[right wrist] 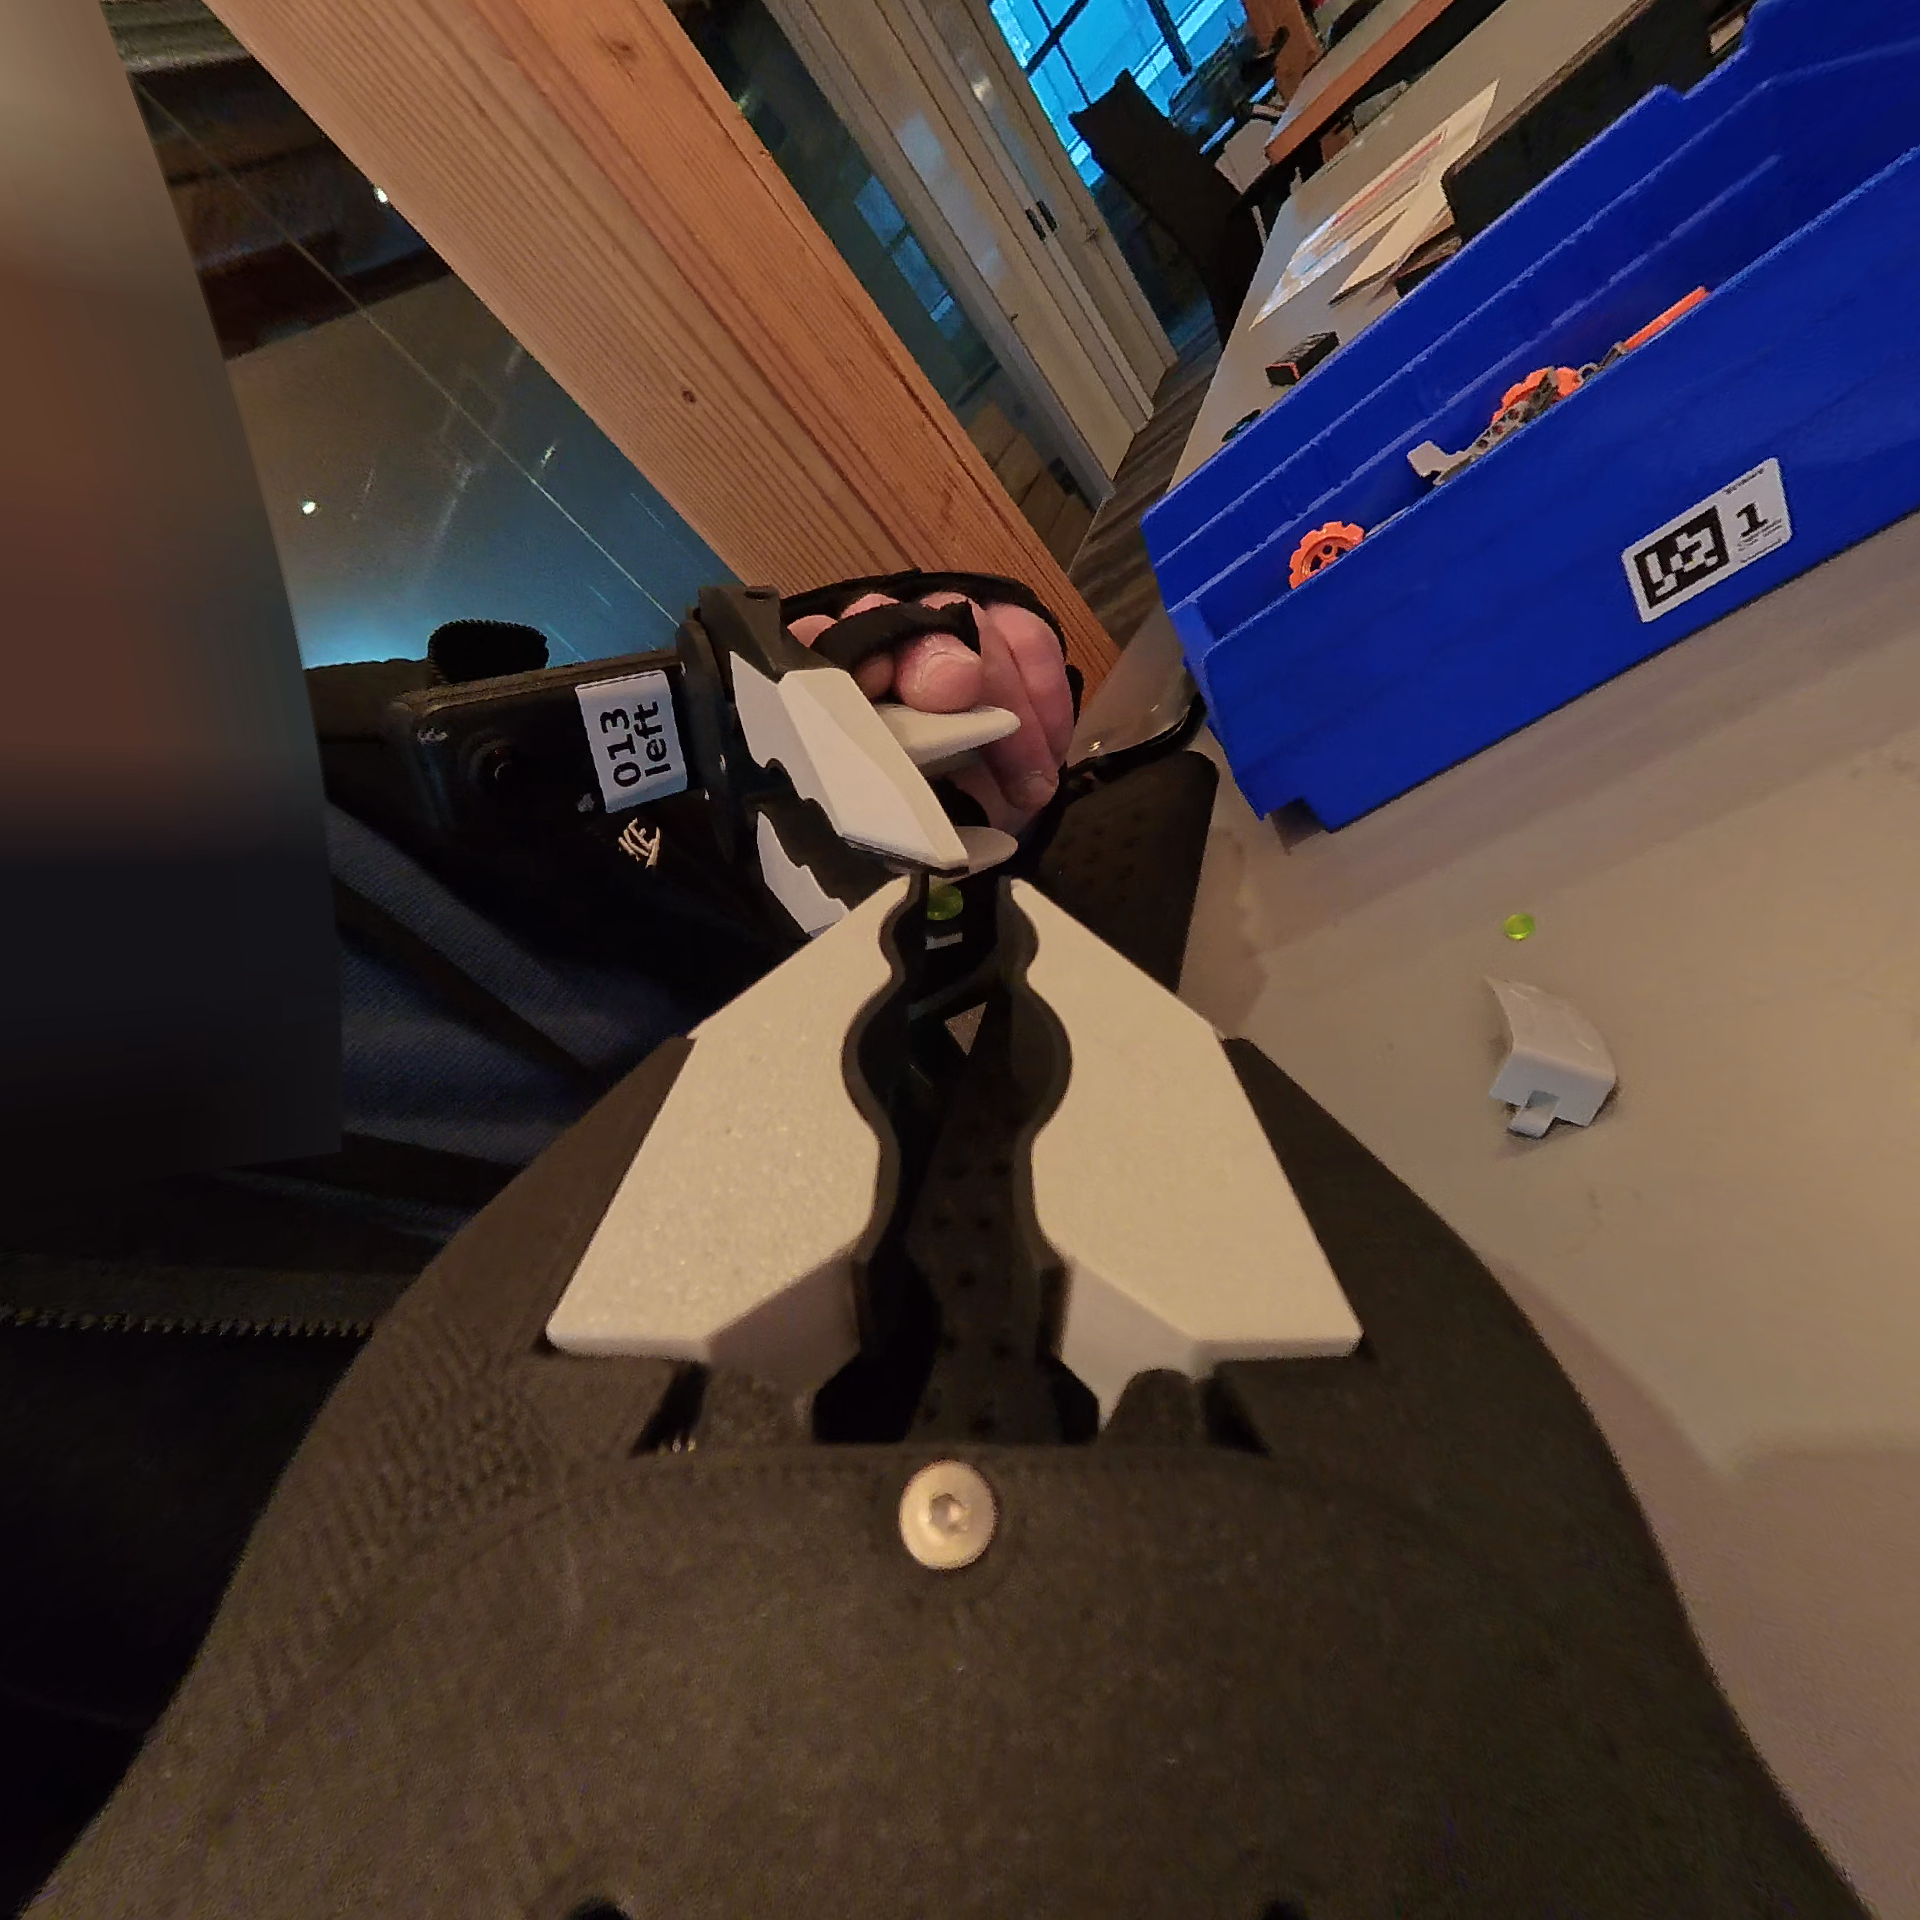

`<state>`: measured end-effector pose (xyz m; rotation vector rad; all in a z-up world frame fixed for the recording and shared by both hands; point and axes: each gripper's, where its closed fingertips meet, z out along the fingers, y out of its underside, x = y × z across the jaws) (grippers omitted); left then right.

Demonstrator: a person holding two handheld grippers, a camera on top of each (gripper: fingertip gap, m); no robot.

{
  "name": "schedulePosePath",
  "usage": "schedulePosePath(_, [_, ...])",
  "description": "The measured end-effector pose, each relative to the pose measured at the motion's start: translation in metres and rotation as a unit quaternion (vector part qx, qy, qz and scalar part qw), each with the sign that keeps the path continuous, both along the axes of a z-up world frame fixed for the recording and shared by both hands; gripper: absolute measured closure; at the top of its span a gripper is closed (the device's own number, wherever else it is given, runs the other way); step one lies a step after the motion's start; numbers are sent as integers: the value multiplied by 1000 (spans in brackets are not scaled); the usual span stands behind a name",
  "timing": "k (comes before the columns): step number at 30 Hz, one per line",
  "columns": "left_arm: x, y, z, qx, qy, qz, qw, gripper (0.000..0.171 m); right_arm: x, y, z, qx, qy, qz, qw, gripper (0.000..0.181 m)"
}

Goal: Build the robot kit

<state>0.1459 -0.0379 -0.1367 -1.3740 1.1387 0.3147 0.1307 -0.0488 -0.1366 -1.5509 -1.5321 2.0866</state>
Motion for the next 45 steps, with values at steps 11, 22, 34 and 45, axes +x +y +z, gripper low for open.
schedulePosePath(11, [8, -1, 6, 6, 3, -18, 1000, 165, 10, -2, 9, 0, 30, 17, 999, 177])
schedulePosePath(22, [15, -2, 7, 1, -14, -28, 1000, 171, 21, 6, 11, -24, 37, 1, 999, 177])
schedulePosePath(34, [21, 0, 4, 2, -5, -26, 1000, 171, 27, 5, 10, -34, 29, 6, 999, 177])
schedulePosePath(45, [24, 2, 5, 6, -11, -23, 1000, 164, 29, 7, 11, -44, 30, 2, 999, 177])
